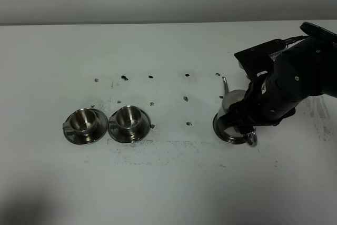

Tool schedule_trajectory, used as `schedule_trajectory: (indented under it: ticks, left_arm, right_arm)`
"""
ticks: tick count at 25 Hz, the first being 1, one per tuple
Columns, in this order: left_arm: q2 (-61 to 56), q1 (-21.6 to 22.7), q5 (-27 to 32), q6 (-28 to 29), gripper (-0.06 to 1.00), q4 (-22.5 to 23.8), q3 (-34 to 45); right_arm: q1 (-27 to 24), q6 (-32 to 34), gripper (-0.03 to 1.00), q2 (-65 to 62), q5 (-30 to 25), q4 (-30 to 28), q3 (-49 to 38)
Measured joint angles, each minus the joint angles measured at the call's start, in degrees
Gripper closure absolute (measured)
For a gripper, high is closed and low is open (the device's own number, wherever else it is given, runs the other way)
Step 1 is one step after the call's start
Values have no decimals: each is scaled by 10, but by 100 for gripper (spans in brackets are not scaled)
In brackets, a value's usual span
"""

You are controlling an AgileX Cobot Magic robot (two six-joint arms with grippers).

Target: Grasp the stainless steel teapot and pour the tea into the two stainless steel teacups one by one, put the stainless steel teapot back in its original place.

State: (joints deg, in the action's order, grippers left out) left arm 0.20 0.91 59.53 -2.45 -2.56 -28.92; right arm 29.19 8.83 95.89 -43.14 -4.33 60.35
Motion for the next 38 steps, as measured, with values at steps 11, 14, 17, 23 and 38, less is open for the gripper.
schedule_trajectory:
  ticks: [11,14,17,23,38]
  left_arm:
    - [0,0,0,0,43,0,0]
    - [0,0,0,0,43,0,0]
    - [0,0,0,0,43,0,0]
    - [0,0,0,0,43,0,0]
    - [0,0,0,0,43,0,0]
  right_arm:
    - [-18,1,39,9,6,4,0]
    - [-22,-8,39,22,8,9,0]
    - [-23,-13,39,26,12,15,0]
    - [-23,-14,39,30,16,18,1]
    - [-31,-24,39,61,26,21,1]
